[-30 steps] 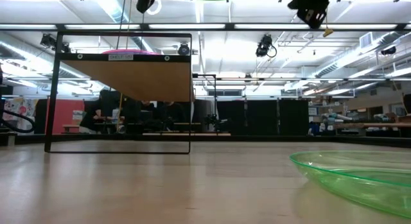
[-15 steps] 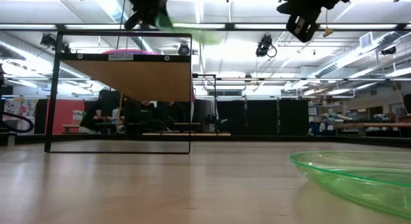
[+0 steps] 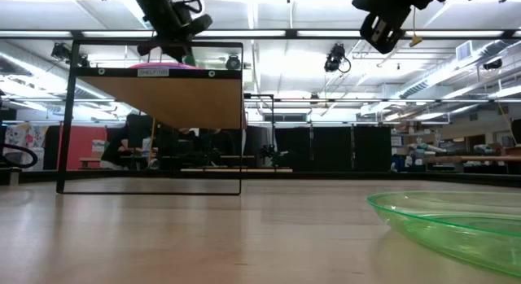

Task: Place and stack plates onto a shelf
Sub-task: Stack the right green plate on top of the orange plate on the shelf

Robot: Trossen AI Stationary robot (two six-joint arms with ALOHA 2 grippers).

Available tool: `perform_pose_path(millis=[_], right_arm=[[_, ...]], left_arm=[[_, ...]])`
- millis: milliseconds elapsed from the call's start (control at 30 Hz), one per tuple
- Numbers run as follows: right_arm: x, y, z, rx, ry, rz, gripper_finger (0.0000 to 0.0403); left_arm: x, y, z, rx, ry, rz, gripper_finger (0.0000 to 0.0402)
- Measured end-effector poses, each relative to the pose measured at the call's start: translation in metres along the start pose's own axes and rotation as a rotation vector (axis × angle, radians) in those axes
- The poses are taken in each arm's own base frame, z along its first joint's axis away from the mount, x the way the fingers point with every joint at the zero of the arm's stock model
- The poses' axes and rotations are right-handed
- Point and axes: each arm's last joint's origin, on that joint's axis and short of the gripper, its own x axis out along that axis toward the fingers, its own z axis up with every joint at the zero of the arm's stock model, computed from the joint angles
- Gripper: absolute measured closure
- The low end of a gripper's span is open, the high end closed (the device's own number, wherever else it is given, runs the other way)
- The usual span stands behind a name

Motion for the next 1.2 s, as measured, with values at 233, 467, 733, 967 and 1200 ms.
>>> perform_pose_path(millis=[233, 467, 733, 967, 1200], right_arm=[[0.005, 0.003, 0.0, -0.01, -0.015, 0.021, 0.0313], [0.005, 0.004, 0.0, -0.012, -0.017, 0.025, 0.0313], [0.006, 0.006, 0.0, -0.015, -0.014, 0.035, 0.0313], [0.006, 0.006, 0.0, -0.015, -0.014, 0.035, 0.0313], [0.005, 0.006, 0.0, -0.015, -0.015, 0.035, 0.0313]], left_arm=[[0.006, 0.014, 0.007, -0.048, -0.005, 0.05, 0.0395], [0.026, 0.01, -0.001, -0.018, 0.061, 0.085, 0.0395], [0.044, 0.006, -0.007, 0.004, 0.105, 0.119, 0.0395], [0.044, 0.006, -0.007, 0.003, 0.103, 0.119, 0.0384], [0.044, 0.006, -0.007, 0.003, 0.103, 0.119, 0.0344]])
